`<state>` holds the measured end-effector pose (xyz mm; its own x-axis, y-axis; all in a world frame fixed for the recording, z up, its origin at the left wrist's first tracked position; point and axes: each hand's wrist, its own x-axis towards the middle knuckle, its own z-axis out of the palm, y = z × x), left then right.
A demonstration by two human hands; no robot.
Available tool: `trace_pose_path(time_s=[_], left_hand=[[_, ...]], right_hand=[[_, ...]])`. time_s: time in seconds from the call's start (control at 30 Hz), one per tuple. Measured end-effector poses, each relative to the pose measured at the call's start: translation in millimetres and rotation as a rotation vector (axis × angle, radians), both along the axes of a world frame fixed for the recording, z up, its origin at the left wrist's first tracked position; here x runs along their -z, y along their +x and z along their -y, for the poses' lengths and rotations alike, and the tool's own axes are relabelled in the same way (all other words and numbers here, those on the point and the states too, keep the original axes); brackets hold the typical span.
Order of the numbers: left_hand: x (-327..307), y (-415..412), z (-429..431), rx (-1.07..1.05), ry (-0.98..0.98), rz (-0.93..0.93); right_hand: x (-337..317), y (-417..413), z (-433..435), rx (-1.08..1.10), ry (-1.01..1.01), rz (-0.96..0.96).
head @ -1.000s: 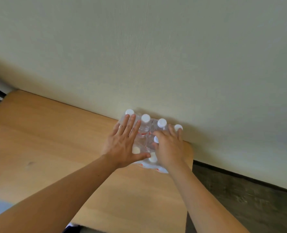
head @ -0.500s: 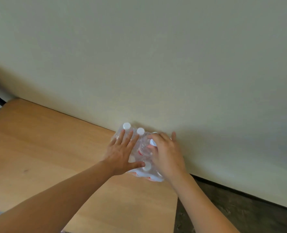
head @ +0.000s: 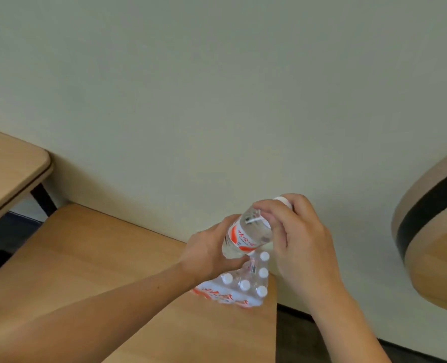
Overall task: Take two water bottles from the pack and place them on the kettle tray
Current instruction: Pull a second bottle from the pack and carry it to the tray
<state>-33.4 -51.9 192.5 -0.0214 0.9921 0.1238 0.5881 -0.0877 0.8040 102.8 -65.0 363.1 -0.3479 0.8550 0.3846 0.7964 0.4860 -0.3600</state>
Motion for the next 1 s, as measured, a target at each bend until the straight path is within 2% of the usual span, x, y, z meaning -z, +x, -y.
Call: trace_pose_path(time_s=[0.1, 0.23, 0.63, 0.8, 1.0], left_hand=[[-27.2, -31.2, 26.3, 0.021, 0.026, -0.069], [-56.5, -61.9, 68.3, -0.011, 0.024, -0.056], [-97.3, -178.9, 214.9, -0.305, 0.128, -0.08], [-108.1, -248.2, 273.3, -0.429, 0.166, -0.067], [-104.9, -355.6, 325.7, -0.543, 0.168, 0.032]], right_hand=[[-15.7, -22.9, 24.7, -0.034, -0.008, 0.013], [-23.9, -52.4, 54.5, -0.165, -0.043, 0.023], [-39.6, -169.9, 145.1, -0.455, -0.01, -0.209], [-53.8, -245.4, 182.5, -0.597, -0.036, -0.172], [-56.2, -365.4, 225.7, -0.72, -0.014, -0.151]])
